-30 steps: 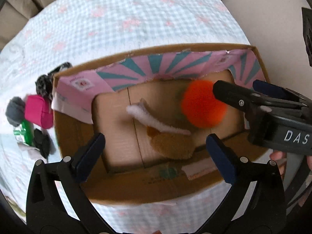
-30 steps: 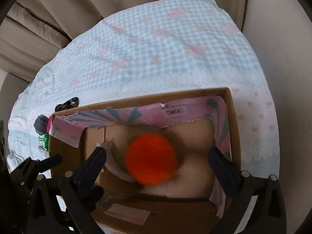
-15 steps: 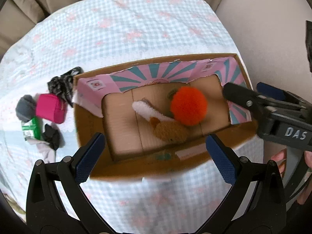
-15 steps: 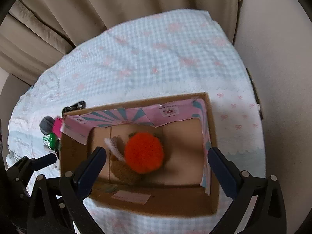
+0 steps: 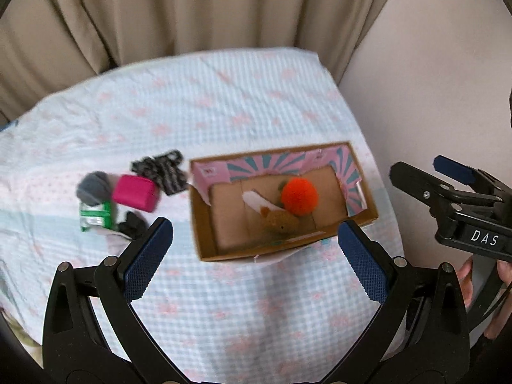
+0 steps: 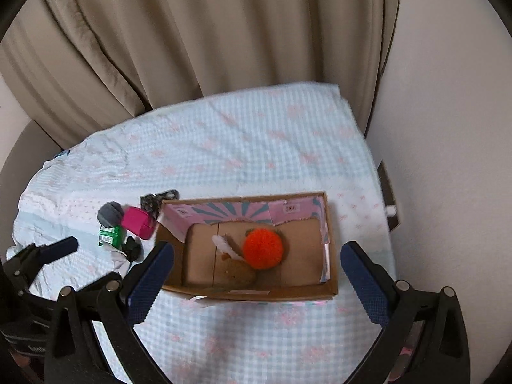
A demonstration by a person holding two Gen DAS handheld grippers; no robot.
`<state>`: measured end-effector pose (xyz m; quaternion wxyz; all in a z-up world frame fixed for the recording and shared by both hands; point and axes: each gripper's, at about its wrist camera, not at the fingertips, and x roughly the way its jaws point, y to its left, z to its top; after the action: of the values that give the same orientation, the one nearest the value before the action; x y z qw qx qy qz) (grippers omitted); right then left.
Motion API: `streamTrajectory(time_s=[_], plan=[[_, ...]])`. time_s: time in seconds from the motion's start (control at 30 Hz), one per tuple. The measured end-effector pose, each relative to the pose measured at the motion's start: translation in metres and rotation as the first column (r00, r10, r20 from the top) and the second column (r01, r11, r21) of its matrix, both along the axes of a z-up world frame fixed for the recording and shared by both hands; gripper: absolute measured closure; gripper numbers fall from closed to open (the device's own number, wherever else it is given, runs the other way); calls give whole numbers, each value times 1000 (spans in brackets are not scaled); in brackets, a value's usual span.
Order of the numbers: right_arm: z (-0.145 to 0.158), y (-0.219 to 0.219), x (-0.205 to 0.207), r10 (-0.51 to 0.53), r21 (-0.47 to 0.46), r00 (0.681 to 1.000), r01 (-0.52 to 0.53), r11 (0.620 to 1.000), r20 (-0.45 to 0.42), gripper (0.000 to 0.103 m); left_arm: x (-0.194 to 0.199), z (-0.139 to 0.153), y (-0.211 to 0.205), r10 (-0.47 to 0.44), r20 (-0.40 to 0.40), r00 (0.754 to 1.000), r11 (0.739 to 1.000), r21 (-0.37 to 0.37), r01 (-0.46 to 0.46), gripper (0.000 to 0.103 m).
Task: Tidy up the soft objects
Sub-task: 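Move both tools back toward the remaining items on the bed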
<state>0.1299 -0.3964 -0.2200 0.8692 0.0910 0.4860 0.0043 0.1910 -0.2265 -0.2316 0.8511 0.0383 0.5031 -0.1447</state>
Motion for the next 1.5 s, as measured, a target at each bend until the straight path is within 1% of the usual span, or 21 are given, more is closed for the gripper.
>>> streamTrajectory(time_s=[0.13,0.23,0.4,0.5,0.63,0.73,0.8,0.9,1.03,1.13,1.3,1.5], plan=[[40,18,-31,9,-49,996,-5,999,92,0,-30,33,28,17,83,996,1000,-15,-16,0],[68,33,-60,12,-82,987,1,997,158,0,-55,55,53,38,143,989,999,-27,-35,0],[98,54,-102,1,-95,970,23,995,244,0,-99,86,99,84,233,969,996,-51,-74,0],[112,65,-128,-16,-105,952,51,993,306,0,-124,101,127,122,283,951,992,-76,-105,0],[121,78,-149,-29,-115,938,73,991,346,0,-150,116,161,157,341,927,987,-99,-130,0],[122,89,-156,-42,-90,934,79,993,355,0,-163,123,188,177,358,917,982,-123,-141,0],[124,102,-163,-47,-89,926,87,992,374,0,-169,124,208,184,366,912,980,-134,-144,0],[125,125,-169,-49,-90,917,92,992,396,0,-172,126,238,187,375,908,980,-136,-146,0],[125,165,-166,-37,-76,917,73,994,396,0,-169,126,284,192,368,910,978,-146,-148,0],[122,197,-159,-35,-79,921,71,994,387,0,-159,121,319,197,338,920,976,-153,-153,0],[109,253,-141,-40,-42,930,59,997,366,0,-135,110,375,189,306,933,977,-153,-148,0],[77,315,-116,-56,-15,946,65,998,318,0,-92,84,428,148,245,958,982,-148,-114,0]])
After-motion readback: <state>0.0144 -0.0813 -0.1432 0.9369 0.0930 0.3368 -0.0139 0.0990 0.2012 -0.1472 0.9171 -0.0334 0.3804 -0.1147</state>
